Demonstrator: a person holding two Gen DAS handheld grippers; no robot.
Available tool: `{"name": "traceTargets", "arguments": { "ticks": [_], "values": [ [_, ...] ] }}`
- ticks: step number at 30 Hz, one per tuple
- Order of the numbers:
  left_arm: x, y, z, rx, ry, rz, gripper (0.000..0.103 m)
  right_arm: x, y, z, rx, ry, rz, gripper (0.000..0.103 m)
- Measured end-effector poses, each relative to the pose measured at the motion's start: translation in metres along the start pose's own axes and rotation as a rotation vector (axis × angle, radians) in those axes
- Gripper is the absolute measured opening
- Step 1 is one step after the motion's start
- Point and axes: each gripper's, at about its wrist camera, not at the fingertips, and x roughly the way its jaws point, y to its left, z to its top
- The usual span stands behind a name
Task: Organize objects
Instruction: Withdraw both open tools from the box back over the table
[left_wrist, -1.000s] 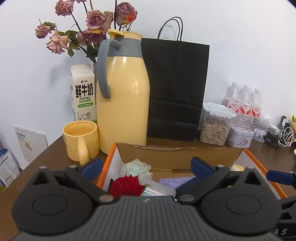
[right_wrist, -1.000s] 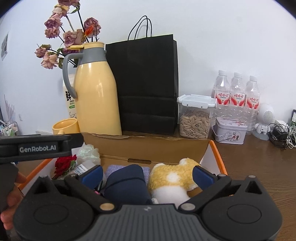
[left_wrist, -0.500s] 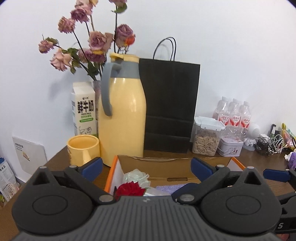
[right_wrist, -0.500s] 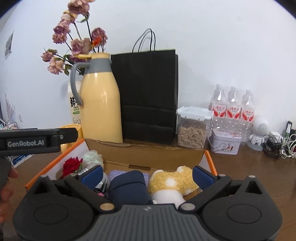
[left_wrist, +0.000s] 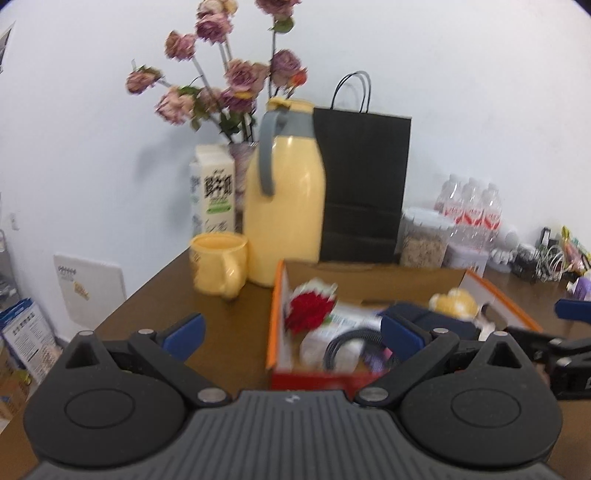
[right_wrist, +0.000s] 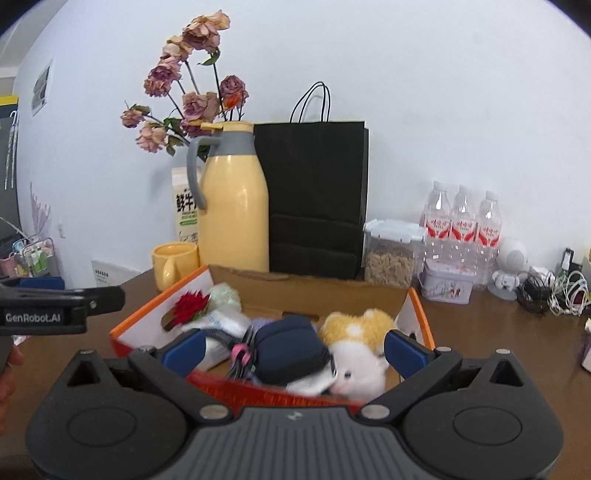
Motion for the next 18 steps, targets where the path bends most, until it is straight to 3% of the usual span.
{"name": "traceTargets", "arguments": {
  "ticks": [18],
  "values": [
    [-0.042, 0.044, -0.062, -0.037, 0.13, 0.074, 0.103, -0.012, 0.033, -0.07, -0.02, 0.198, 0.063, 0.103]
  ]
}}
